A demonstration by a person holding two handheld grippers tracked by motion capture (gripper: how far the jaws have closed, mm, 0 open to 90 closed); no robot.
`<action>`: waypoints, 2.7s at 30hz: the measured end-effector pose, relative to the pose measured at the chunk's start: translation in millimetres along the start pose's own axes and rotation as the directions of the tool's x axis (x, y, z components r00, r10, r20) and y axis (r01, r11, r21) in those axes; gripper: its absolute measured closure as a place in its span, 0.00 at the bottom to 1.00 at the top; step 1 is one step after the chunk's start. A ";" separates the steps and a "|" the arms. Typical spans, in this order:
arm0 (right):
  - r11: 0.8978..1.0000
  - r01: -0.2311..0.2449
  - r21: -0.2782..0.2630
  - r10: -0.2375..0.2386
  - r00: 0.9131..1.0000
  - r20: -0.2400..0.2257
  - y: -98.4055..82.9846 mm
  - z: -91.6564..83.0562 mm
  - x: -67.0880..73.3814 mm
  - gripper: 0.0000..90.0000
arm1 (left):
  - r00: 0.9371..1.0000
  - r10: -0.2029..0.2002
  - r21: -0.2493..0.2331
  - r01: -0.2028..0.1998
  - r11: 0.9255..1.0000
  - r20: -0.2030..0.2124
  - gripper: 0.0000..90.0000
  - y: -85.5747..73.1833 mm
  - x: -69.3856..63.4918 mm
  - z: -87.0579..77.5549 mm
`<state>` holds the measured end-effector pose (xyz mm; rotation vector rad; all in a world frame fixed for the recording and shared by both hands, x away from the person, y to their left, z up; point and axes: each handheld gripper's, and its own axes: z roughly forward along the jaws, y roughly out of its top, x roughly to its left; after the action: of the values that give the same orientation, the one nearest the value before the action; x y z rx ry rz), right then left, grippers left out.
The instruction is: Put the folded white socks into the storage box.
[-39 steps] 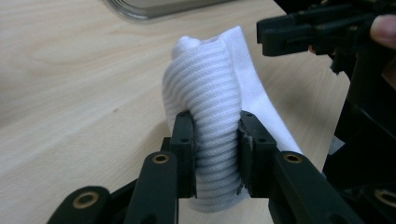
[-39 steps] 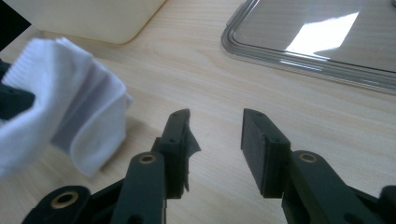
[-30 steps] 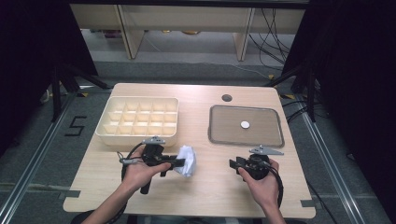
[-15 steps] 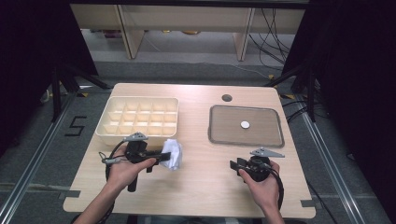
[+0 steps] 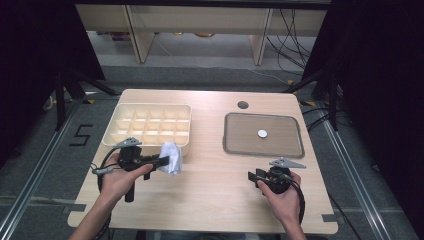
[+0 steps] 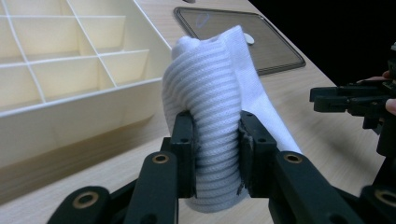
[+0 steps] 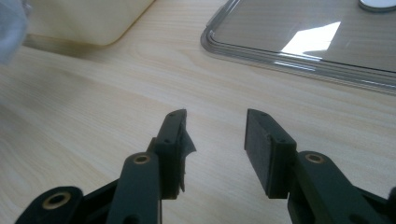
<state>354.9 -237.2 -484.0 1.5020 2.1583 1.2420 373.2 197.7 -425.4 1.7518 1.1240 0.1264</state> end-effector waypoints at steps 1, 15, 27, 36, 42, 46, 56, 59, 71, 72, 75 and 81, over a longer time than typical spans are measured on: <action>0.999 -0.045 0.010 0.045 0.999 -0.015 -0.7 0.1 2.5 0.66 | 1.000 0.005 0.002 -0.005 1.000 -0.009 0.78 1.6 0.6 -2.3; 1.000 -0.028 -0.010 0.028 1.000 0.013 -3.6 2.6 -0.8 0.65 | 0.998 0.002 -0.057 -0.006 0.998 -0.067 0.78 22.4 18.7 -23.3; 1.000 -0.008 -0.012 0.007 1.000 -0.004 -2.5 0.9 -1.2 0.64 | 0.989 -0.029 -0.068 0.019 0.997 -0.143 0.78 37.9 48.9 -44.0; 1.000 -0.013 -0.021 0.013 1.000 -0.013 -2.0 2.0 -0.5 0.64 | 0.981 -0.051 -0.071 0.038 0.997 -0.187 0.78 43.6 65.3 -53.1; 1.000 -0.016 -0.019 0.016 1.000 -0.016 -2.1 2.2 0.0 0.64 | 0.978 -0.046 -0.052 0.036 0.998 -0.204 0.78 49.4 74.3 -53.7; 0.999 -0.032 -0.014 0.031 0.999 -0.008 -2.1 2.2 2.1 0.64 | 0.975 -0.047 -0.051 0.037 0.998 -0.219 0.78 56.2 79.2 -52.9; 1.000 -0.016 -0.020 0.016 1.000 -0.008 -1.7 0.7 -2.0 0.64 | 0.971 -0.054 -0.035 0.047 0.998 -0.232 0.78 68.7 98.7 -47.1; 1.000 -0.013 -0.020 0.013 1.000 -0.003 -1.8 1.2 -2.0 0.64 | 0.969 -0.054 -0.014 0.052 0.999 -0.241 0.78 71.6 106.1 -44.8; 0.999 -0.043 -0.016 0.043 0.999 -0.009 -2.9 1.1 0.2 0.64 | 0.958 -0.101 0.035 0.115 0.993 -0.270 0.78 69.7 134.1 -35.0; 0.999 -0.046 -0.011 0.046 0.999 -0.005 -2.8 0.7 0.7 0.64 | 0.956 -0.095 0.046 0.111 0.993 -0.277 0.78 69.2 136.7 -35.3; 1.000 -0.013 -0.010 0.014 1.000 0.011 -2.5 0.0 -1.6 0.64 | 0.953 -0.103 0.055 0.124 0.991 -0.286 0.78 67.5 143.0 -34.3; 0.999 -0.042 -0.021 0.041 0.999 -0.008 -3.3 1.2 -0.3 0.64 | 0.946 -0.099 0.094 0.133 0.987 -0.307 0.78 64.4 154.4 -34.6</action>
<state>353.6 -237.2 -487.2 1.5437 2.1228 1.2817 481.1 329.9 -419.0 1.8011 1.4791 0.2702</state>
